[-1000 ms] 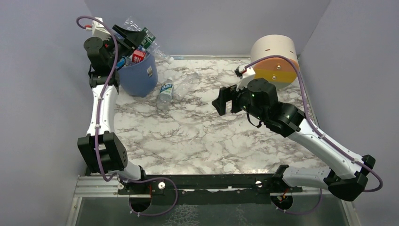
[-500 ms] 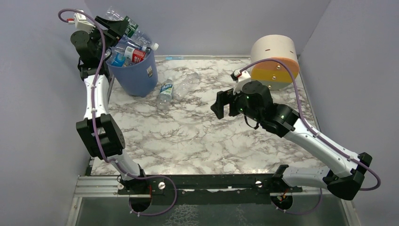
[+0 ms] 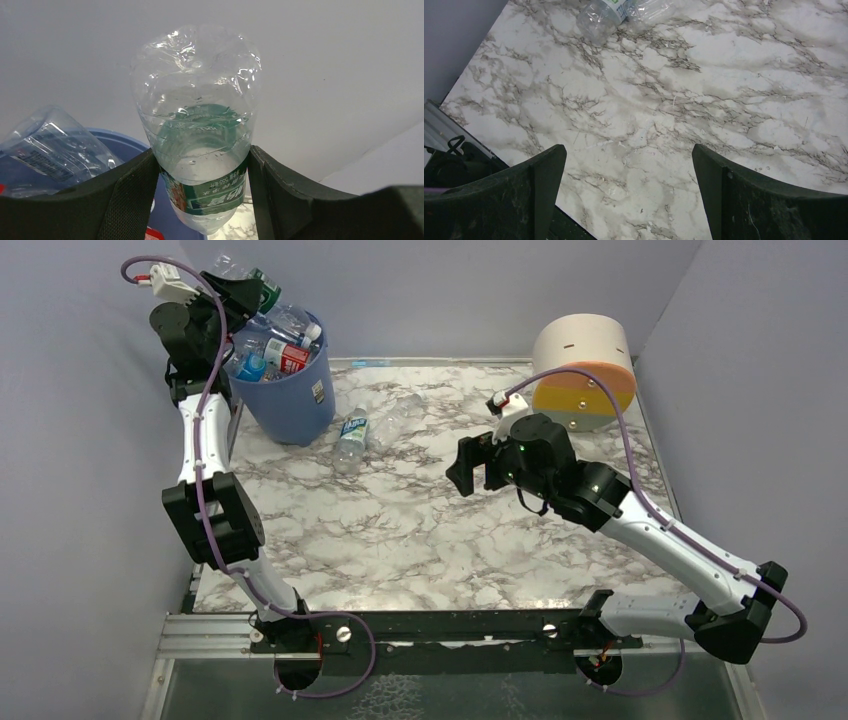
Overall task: Put the plastic bottles in the bin
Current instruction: Place the plastic bottle in the trash bin.
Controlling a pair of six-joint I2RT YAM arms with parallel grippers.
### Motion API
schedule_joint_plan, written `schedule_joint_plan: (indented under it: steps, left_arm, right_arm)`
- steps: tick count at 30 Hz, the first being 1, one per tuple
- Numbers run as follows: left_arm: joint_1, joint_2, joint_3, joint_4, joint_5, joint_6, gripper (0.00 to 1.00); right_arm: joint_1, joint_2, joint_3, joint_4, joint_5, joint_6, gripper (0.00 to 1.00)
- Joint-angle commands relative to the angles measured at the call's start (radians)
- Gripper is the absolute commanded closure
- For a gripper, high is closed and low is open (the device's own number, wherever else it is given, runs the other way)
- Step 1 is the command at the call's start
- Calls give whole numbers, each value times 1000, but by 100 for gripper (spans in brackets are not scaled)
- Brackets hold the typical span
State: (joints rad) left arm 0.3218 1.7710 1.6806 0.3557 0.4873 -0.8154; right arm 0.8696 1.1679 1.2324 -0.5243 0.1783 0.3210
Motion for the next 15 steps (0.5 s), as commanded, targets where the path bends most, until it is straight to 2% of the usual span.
schedule_joint_plan:
  steps: [1, 15]
  left_arm:
    - [8, 20, 27, 43, -44, 55, 34]
    - [8, 55, -15, 121, -120, 97, 34]
  right_arm:
    - [4, 9, -11, 18, -28, 12, 1]
    - [5, 19, -21, 29, -52, 23, 1]
